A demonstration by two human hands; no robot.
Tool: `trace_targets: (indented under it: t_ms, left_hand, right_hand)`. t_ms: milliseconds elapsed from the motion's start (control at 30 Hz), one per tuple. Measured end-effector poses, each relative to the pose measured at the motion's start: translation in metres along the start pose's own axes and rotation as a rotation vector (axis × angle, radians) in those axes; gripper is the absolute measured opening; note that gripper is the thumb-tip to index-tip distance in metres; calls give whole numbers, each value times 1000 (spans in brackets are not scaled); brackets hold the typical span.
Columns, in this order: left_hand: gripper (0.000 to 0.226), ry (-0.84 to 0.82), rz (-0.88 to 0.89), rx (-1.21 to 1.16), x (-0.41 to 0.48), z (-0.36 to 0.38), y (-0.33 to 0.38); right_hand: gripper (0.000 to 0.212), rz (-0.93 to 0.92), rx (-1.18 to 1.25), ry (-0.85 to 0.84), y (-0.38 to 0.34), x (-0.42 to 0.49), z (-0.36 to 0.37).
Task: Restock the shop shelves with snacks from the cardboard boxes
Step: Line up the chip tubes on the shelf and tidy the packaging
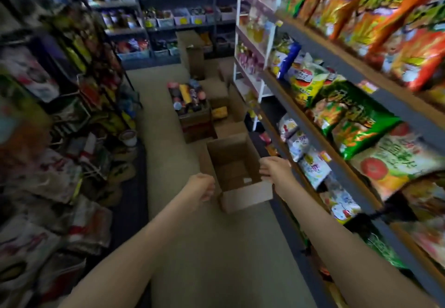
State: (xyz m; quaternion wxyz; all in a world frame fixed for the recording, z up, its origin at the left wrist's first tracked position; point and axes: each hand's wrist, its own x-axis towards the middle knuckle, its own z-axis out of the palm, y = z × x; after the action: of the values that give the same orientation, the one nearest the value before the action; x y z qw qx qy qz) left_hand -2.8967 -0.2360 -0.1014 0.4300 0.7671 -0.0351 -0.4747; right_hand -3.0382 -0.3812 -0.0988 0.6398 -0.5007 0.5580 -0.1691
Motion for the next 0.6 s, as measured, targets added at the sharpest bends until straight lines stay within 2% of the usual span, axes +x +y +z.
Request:
trace_targets:
  t_ms: [133,233,367,467,600]
  left_hand:
    - [9,14,0,-3,71,-32,45]
    - [17,-9,6,-19,133,-44,83]
    - [20,41,-31,-81,218,-62,145]
    - [10,84,-46,-157,273,-84,202]
    - [23,78,-32,-169,347,-117,273]
  right_hand:
    - [12,38,41,-6,-36,75,42]
    - [20,46,43,-15,-59,143,62]
    - [34,56,57,12,-100,241,84]
    - [38,97,48,7,-147,306,102]
    - [38,122,-5,-5,-201,383,138]
